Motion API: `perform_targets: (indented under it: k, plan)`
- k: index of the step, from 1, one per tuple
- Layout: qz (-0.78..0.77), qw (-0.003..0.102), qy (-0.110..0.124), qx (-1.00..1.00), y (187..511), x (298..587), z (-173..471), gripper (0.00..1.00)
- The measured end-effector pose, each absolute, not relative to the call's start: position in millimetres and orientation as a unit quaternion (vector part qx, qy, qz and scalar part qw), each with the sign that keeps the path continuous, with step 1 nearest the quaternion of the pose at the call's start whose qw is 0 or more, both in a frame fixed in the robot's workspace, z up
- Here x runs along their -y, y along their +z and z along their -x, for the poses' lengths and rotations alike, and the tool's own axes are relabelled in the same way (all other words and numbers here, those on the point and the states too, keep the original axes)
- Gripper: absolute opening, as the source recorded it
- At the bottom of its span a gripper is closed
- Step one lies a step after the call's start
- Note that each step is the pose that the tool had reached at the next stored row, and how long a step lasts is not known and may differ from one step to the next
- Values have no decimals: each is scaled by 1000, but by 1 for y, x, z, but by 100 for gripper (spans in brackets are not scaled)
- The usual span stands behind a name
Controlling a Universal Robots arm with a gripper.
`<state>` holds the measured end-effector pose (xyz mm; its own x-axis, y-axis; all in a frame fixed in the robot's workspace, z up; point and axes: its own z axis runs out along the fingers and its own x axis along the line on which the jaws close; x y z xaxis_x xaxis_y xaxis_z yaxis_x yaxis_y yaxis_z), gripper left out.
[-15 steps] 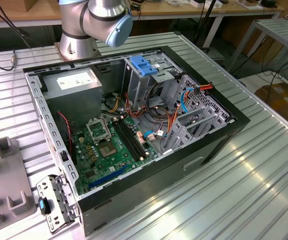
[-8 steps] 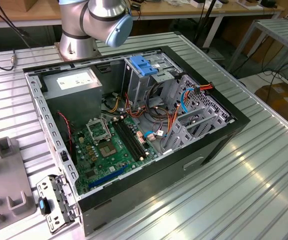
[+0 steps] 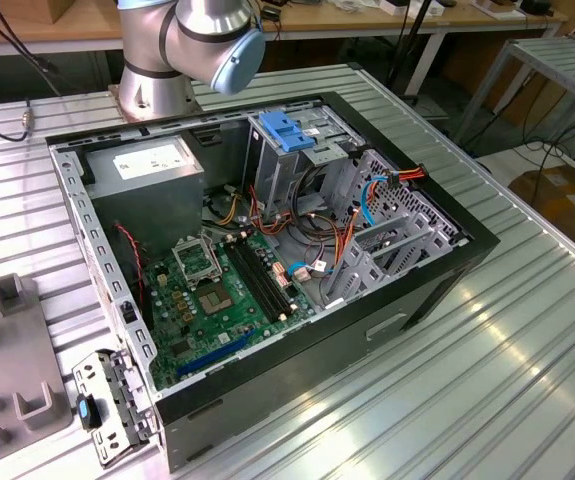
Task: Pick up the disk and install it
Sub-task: 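Pick up the disk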
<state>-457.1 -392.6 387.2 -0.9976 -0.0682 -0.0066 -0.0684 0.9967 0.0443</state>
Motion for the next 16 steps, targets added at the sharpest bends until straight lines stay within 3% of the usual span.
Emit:
perform_targets:
  k: [16]
  plan:
    - [211, -1, 22, -977, 387, 393, 457, 11]
